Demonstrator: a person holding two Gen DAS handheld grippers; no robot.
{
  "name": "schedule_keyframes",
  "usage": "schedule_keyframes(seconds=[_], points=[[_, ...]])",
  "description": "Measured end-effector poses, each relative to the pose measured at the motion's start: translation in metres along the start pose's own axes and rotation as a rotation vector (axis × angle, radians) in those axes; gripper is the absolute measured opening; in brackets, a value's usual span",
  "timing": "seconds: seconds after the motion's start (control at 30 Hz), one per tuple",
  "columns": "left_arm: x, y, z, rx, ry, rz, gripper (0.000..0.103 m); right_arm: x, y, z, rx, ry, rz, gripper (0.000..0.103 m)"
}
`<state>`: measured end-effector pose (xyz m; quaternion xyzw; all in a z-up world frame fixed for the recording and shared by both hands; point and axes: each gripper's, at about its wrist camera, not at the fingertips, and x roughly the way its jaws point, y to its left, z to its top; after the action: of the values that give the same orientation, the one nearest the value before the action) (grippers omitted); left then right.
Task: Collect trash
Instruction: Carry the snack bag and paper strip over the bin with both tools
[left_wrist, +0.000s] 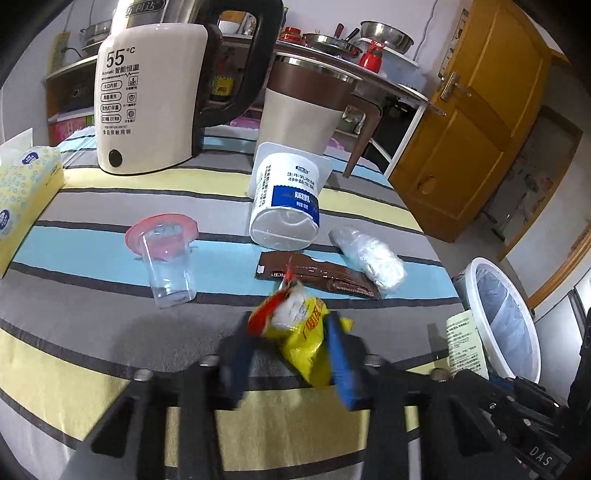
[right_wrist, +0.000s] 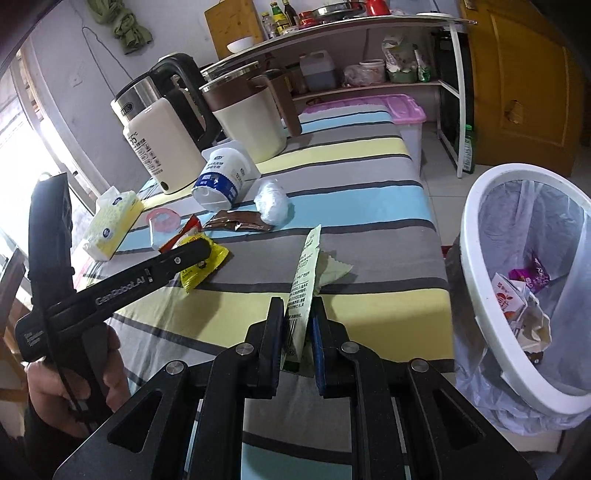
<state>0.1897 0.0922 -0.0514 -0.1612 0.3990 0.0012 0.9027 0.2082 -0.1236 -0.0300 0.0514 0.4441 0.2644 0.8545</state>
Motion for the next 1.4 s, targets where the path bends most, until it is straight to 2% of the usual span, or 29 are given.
schedule_keyframes(seconds=[0.33,0.93,1.4], points=[[-0.022,-0.013,-0.012,0.048,-0.050,-0.015,0.028,-0.021,-0.010,-0.007,0.007,-0.026,-0.028,0.015],[-0.090,-0.068,-0.045,0.162,-0.131,-0.122,0.028,-0.085,-0.022,-0.024,0.010,-0.121,-0.074,0.015],[-0.090,-0.121,-0.047,0.258,-0.126,-0.205,0.028,-0.120,-0.052,-0.029,0.058,-0.179,-0.133,0.015]])
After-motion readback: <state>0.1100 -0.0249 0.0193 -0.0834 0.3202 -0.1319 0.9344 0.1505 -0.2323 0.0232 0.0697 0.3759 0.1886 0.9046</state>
